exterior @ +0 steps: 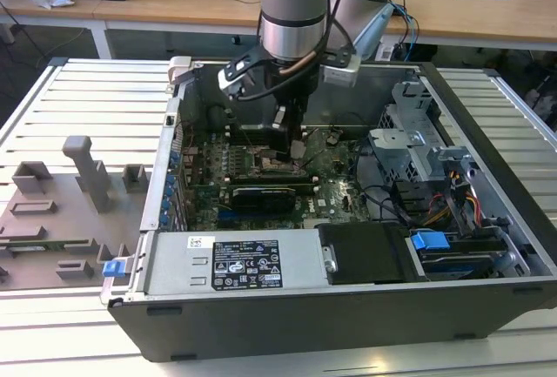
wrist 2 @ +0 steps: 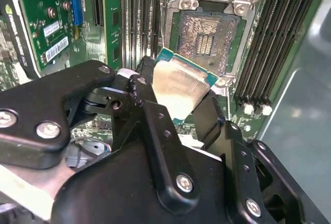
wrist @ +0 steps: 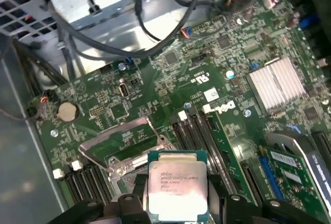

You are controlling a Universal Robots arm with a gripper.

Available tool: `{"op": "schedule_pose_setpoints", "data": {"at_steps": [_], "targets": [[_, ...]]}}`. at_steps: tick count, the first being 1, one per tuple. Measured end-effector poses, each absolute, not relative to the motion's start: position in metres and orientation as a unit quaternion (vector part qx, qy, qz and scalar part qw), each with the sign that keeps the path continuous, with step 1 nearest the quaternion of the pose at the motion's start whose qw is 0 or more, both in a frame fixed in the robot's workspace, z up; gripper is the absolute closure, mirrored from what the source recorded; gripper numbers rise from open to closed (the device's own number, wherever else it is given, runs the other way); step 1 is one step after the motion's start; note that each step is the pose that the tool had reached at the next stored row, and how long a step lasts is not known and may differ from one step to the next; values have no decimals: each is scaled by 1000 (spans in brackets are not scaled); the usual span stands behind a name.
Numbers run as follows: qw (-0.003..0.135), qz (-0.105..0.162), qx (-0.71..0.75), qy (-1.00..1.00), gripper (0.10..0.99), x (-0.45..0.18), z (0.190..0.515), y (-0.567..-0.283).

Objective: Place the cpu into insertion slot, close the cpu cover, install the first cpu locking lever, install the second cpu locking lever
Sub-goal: 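Place the cpu into insertion slot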

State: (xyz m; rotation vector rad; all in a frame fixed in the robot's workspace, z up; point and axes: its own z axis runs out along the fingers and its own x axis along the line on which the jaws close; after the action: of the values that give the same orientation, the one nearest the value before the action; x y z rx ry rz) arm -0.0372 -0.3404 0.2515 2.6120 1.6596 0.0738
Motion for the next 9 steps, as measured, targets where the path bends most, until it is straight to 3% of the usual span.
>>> {"op": "schedule_pose_setpoints", "data": {"at_steps": [9], "targets": [[24,23,868,495,541,-37,251,-340]]}}
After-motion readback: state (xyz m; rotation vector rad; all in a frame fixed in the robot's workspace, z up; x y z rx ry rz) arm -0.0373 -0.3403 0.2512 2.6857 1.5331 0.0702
